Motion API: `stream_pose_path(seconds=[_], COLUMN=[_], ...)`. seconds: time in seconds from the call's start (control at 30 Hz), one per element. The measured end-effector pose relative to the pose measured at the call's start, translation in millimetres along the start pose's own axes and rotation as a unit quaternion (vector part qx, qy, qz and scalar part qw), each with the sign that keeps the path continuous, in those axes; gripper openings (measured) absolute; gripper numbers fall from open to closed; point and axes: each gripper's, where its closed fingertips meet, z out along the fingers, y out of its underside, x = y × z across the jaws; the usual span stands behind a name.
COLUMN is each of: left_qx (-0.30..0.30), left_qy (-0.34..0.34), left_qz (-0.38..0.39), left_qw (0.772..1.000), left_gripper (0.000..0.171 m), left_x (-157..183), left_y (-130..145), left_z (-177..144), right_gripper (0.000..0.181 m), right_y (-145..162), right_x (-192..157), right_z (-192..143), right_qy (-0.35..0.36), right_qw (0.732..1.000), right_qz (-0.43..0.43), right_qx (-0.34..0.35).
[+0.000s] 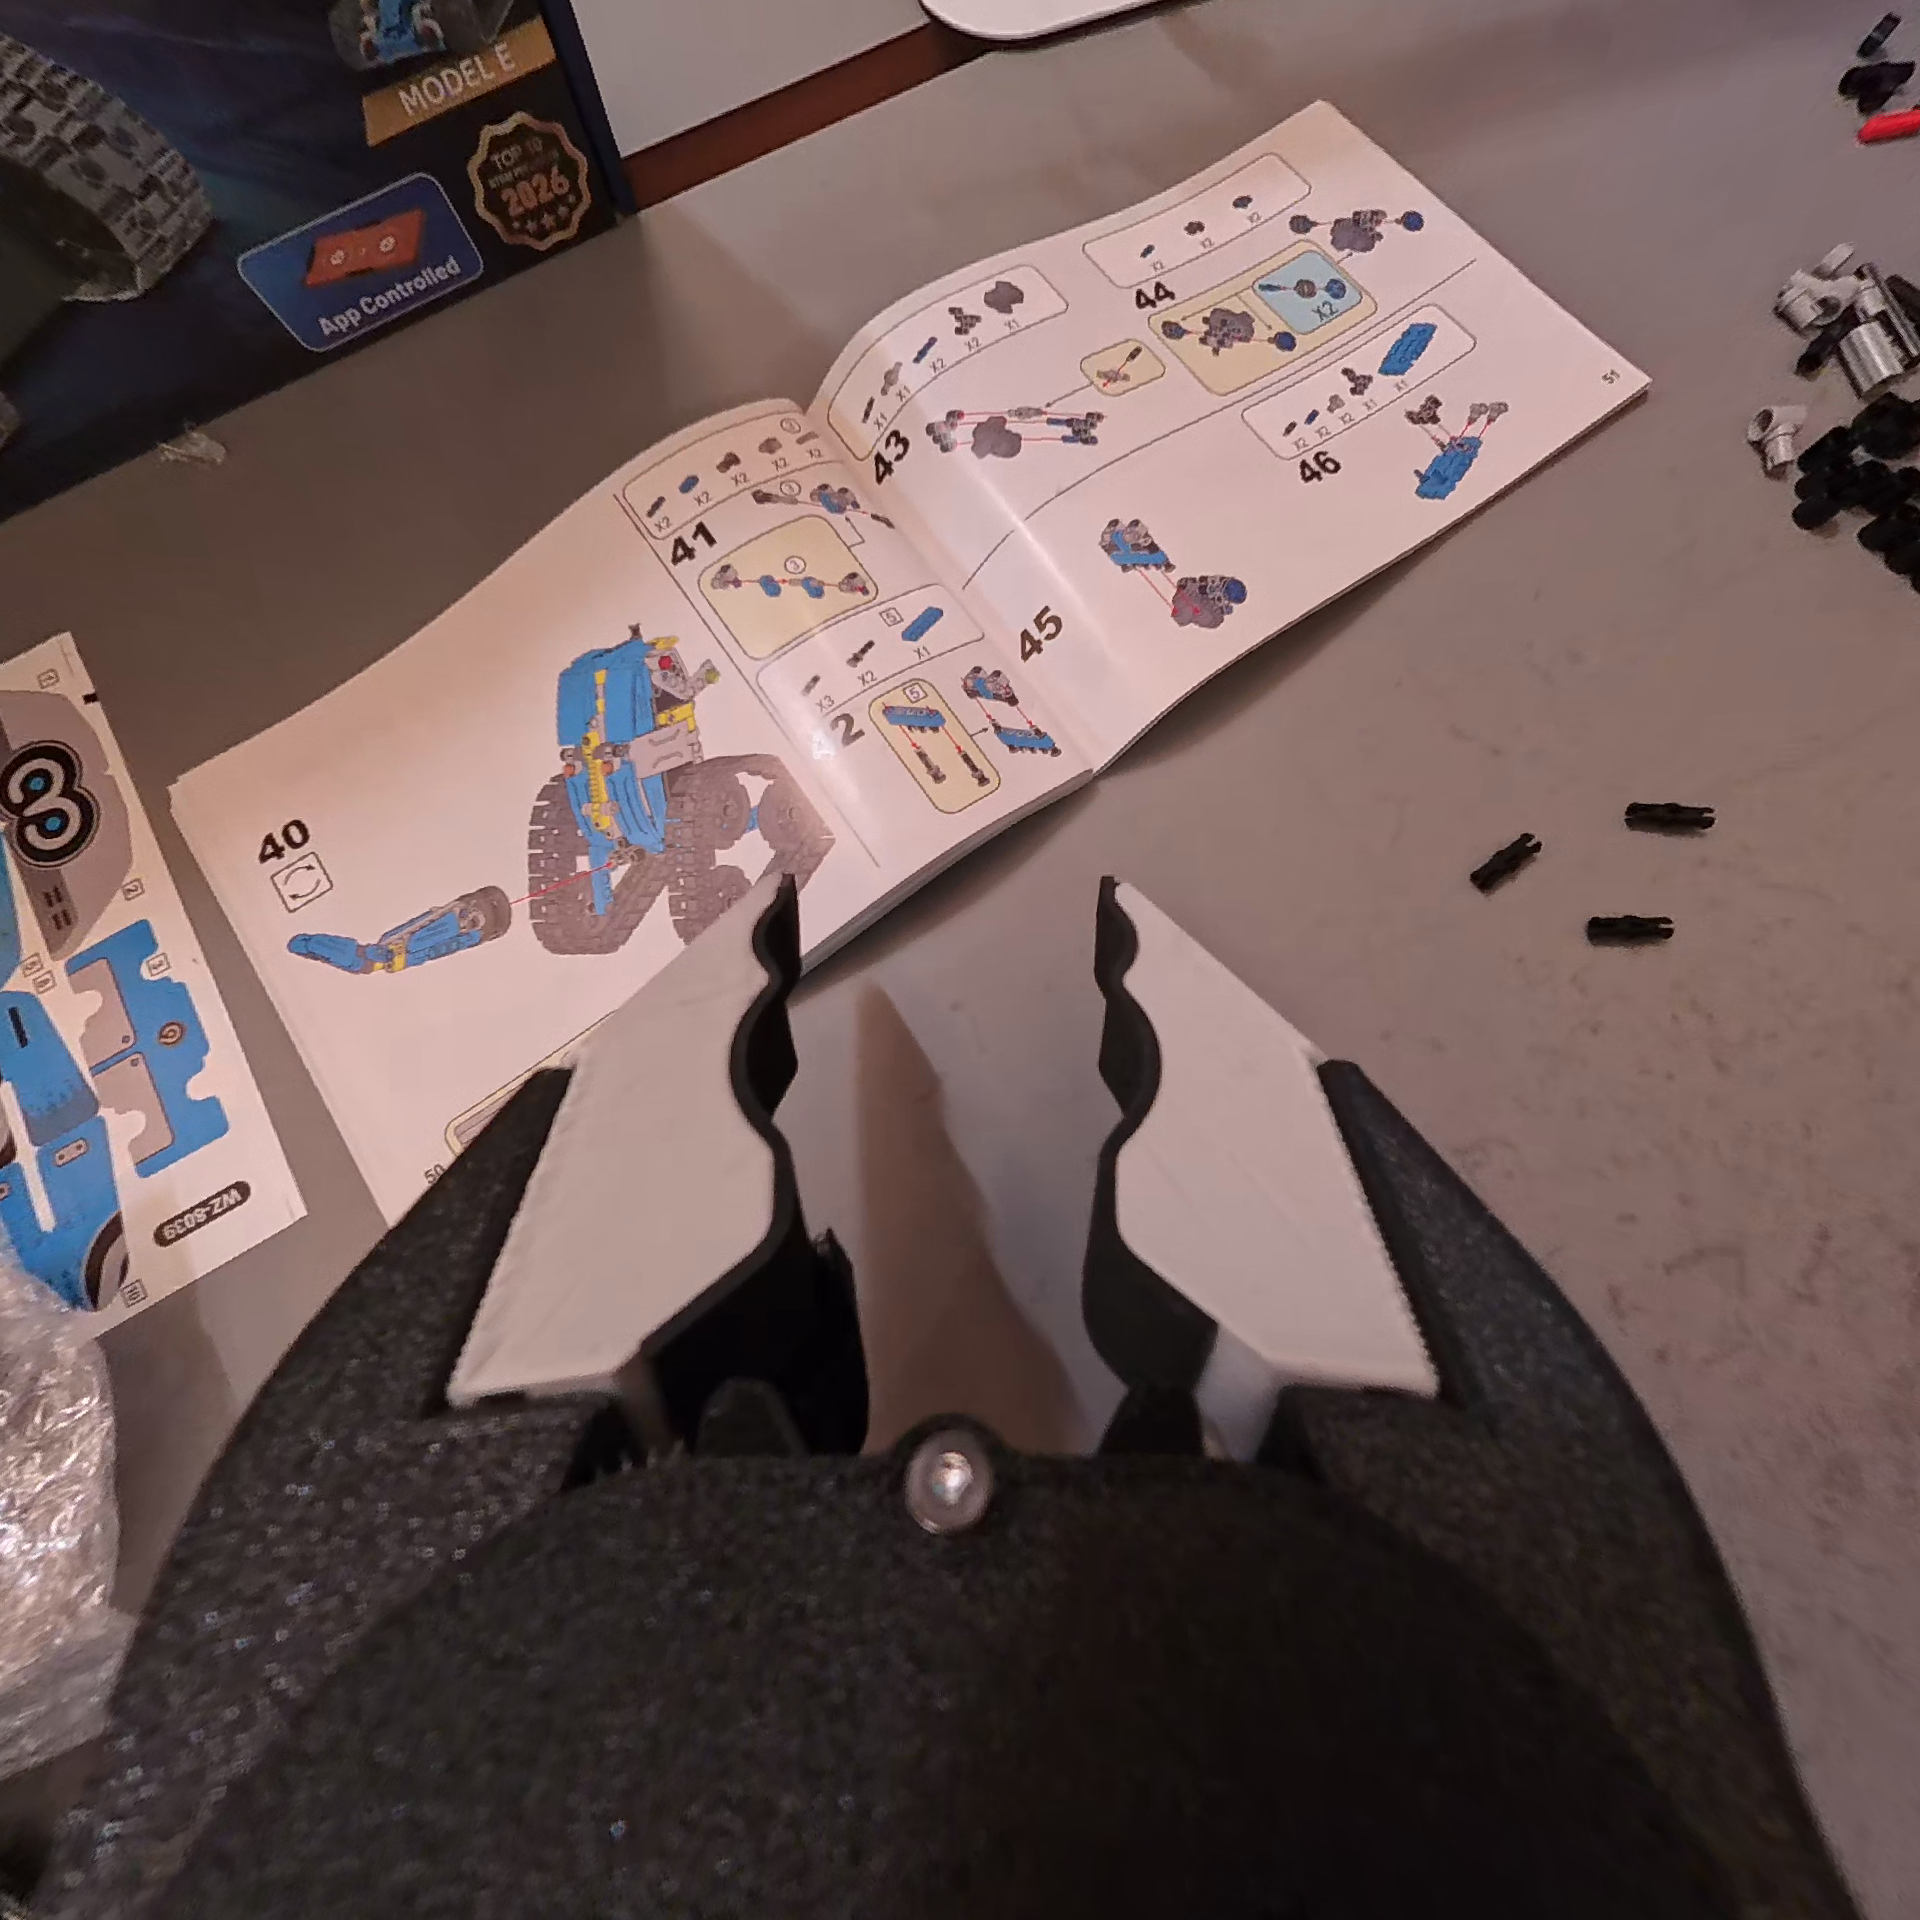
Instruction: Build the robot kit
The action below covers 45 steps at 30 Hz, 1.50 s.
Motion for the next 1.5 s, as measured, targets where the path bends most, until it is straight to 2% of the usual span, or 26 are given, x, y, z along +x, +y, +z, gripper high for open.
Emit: stream_pose_path(seconds=[0.1, 0.2, 0.33, 0.5, 0.83, 0.97, 1.13, 1.5], left_qx=[0.000, 0.002, -0.002, 0.000, -0.001, -0.002, -0.006, -0.005], left_qy=[-0.001, -0.003, -0.004, -0.005, -0.006, -0.005, -0.007, -0.008], left_qz=[0.000, 0.003, 0.004, 0.005, 0.006, 0.006, 0.010, 0.010], left_qw=[1.000, 1.000, 1.000, 1.000, 1.000, 1.000, 1.000, 1.000], left_gripper=[0.057, 0.057, 0.057, 0.057, 0.057, 0.057, 0.057, 0.057], left_x=[-0.3, -0.3, -0.7, -0.3, -0.8, -0.7, -0.5, -0.7], left_y=[0.3, -0.9, 0.7, 0.1, 0.1, 0.5, 2.2, 1.8], left_z=[-0.2, -0.6, 0.3, -0.1, -0.2, 0.3, 1.5, 1.0], right_gripper=[0.023, 0.020, 0.020, 0.018, 0.015, 0.016, 0.019, 0.020], right_y=[3.6, 4.3, -7.8, -13.4, 7.5, 43.5, 58.6, 43.5], right_x=[2.5, 14.7, 11.9, 15.4, 20.7, 36.1, 46.1, 42.9], right_z=[-1.0, -1.2, -3.1, -5.8, -4.4, -12.8, -5.6, 5.1], right_qy=[-0.002, 0.025, 0.018, 0.038, 0.039, 0.042, 0.028, 0.040], right_qw=[1.000, 0.999, 0.999, 0.999, 0.999, 0.992, 0.984, 0.988], right_qz=[0.008, 0.023, 0.017, 0.010, 0.028, 0.100, 0.159, 0.134], right_qx=[-0.003, -0.004, 0.030, 0.038, -0.009, -0.067, -0.076, -0.066])
